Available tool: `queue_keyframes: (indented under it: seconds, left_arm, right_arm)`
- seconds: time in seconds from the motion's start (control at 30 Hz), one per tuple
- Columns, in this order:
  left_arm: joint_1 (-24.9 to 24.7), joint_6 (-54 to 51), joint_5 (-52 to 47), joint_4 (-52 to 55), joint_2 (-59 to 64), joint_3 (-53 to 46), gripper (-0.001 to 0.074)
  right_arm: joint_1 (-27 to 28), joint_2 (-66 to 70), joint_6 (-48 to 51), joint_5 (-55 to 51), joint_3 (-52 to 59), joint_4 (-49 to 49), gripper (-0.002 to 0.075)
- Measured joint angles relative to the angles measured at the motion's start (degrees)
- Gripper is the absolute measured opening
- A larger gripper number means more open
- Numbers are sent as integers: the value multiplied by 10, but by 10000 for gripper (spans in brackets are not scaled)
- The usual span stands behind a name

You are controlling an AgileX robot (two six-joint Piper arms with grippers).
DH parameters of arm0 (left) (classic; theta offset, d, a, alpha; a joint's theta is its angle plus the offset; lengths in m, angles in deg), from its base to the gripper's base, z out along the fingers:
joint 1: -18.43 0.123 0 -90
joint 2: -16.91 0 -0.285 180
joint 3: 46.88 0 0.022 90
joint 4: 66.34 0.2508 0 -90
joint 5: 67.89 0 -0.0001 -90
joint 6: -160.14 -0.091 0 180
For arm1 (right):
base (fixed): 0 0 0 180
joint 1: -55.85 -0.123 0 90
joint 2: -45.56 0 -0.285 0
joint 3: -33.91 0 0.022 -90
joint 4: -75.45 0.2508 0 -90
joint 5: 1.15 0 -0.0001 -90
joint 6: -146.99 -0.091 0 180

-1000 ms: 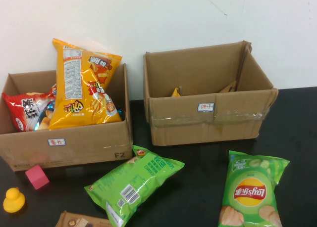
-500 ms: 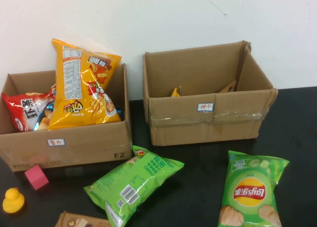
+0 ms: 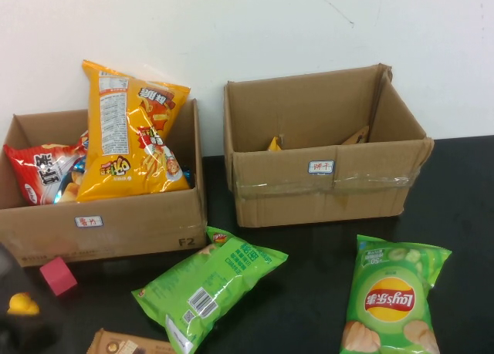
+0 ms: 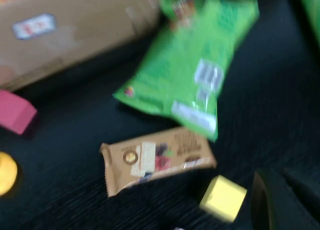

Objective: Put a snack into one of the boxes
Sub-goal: Pick up the potato chip

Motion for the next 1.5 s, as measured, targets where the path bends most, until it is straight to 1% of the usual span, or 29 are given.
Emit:
queue_keyframes:
  seconds: [0.07,0.13,0.23,0.3,0.37,0.43,0.5,0.53,0.57,0.6,0.73,0.77,0.8,0.87,1.0,1.1,1.27,1.5]
  left_arm:
    - [-6,-52,-22,4,93,45,-1]
    - [-26,-80,-22,11,174,83,-1]
    - [-91,-101,-9,48,287,139,-1]
    - [-139,-92,5,86,360,179,-1]
    - [-177,-64,17,122,423,217,-1]
    - [-204,-29,24,156,490,249,0]
    - [-224,5,25,184,554,283,30]
    - [-231,13,25,191,577,295,57]
    - [-237,20,24,197,606,310,107]
    - [-242,24,24,202,632,324,177]
    - [-261,33,42,214,705,354,536]
    - [-266,36,57,223,717,357,591]
    - [-269,39,75,233,726,358,627]
    - [-273,53,111,249,735,358,663]
    - [-274,86,190,268,740,358,686]
    - [-274,109,224,265,748,360,695]
    - [-274,120,225,234,775,361,695]
    - [-274,123,230,224,806,363,695]
  right_arm:
    - [0,0,0,0,0,0,-1]
    - [0,0,0,0,0,0,-1]
    - [0,0,0,0,0,0,-1]
    - [0,0,0,0,0,0,-1]
    - [0,0,0,0,0,0,-1]
    - [0,0,0,0,0,0,-1]
    - [0,0,0,0,0,0,-1]
    - [0,0,0,0,0,0,-1]
    - [0,0,0,0,0,0,-1]
    - [0,0,0,0,0,0,-1]
    - [0,0,0,0,0,0,-1]
    - [0,0,0,0,0,0,-1]
    - [0,0,0,0,0,0,-1]
    - [0,0,-4,0,0,0,-1]
    - [0,0,-7,0,0,0,-1]
    - [0,0,-8,0,0,0,-1]
    - [0,0,-8,0,0,0,-1]
    - [0,0,-9,0,0,0,-1]
